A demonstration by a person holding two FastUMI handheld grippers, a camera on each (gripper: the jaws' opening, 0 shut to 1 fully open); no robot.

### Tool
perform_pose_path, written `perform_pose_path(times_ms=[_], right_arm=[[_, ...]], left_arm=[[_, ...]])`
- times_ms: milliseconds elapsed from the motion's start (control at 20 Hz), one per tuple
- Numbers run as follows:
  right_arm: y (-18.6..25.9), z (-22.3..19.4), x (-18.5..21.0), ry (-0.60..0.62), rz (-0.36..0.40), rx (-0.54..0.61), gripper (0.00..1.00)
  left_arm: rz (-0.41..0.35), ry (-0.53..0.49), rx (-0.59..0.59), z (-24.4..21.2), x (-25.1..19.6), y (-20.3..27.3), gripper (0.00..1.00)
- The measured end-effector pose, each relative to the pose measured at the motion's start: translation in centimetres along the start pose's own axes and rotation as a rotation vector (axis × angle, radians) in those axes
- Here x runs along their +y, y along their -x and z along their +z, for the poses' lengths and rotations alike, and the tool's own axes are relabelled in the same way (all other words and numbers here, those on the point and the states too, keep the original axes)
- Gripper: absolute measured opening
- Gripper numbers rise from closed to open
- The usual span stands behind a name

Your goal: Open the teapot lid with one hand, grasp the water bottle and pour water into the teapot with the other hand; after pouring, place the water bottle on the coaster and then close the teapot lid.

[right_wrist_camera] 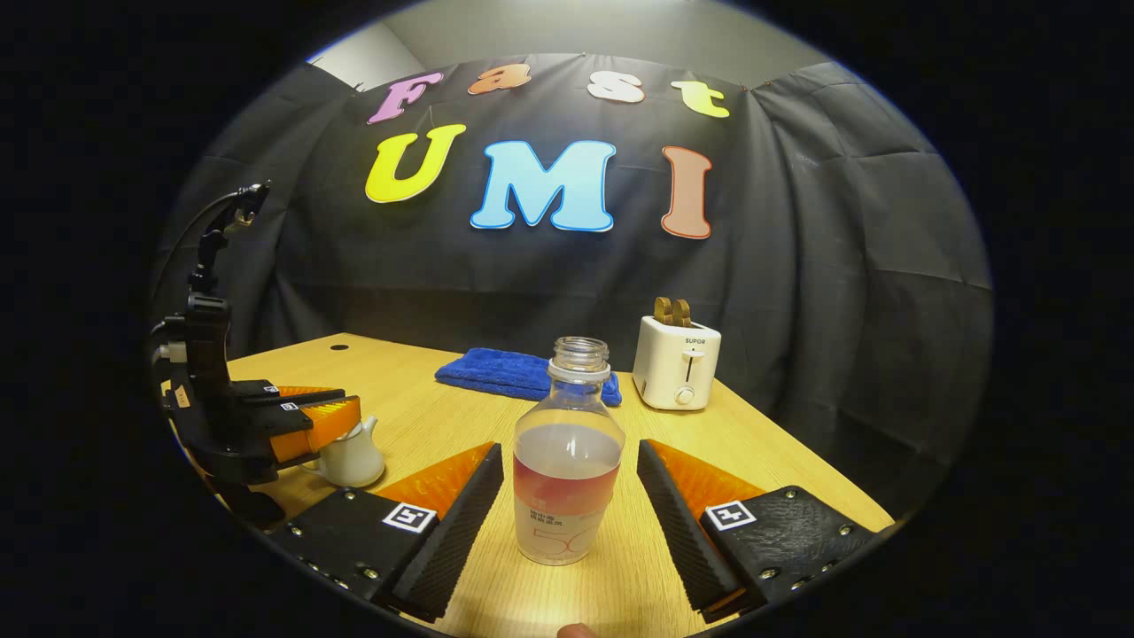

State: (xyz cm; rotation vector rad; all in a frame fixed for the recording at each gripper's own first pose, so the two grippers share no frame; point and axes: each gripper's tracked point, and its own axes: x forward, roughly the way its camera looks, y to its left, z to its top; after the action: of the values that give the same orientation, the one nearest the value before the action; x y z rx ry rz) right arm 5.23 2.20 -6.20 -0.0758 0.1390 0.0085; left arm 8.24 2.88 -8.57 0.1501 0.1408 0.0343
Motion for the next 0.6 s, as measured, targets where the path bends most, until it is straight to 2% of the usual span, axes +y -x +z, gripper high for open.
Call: perform_pose_path(times_ms=[50, 350, 600], right_arm=[[0.0, 0.0, 0.1, -0.001, 0.001, 0.003, 0.95], [-0.3, -0.6, 0.0, -0.011, 0.001, 0.019, 0.95], [-0.7, -1.3, 0.0, -0.009, 0.001, 0.038, 0.95]], left_arm=[[0.005, -0.002, 0.002, -0.1, -0.2, 0.2, 0.21], [-0.021, -0.013, -0.012, 0.3, -0.3, 0.3, 0.13], [-0.030, 0.010, -0.019, 0.6, -0.3, 0.3, 0.12]])
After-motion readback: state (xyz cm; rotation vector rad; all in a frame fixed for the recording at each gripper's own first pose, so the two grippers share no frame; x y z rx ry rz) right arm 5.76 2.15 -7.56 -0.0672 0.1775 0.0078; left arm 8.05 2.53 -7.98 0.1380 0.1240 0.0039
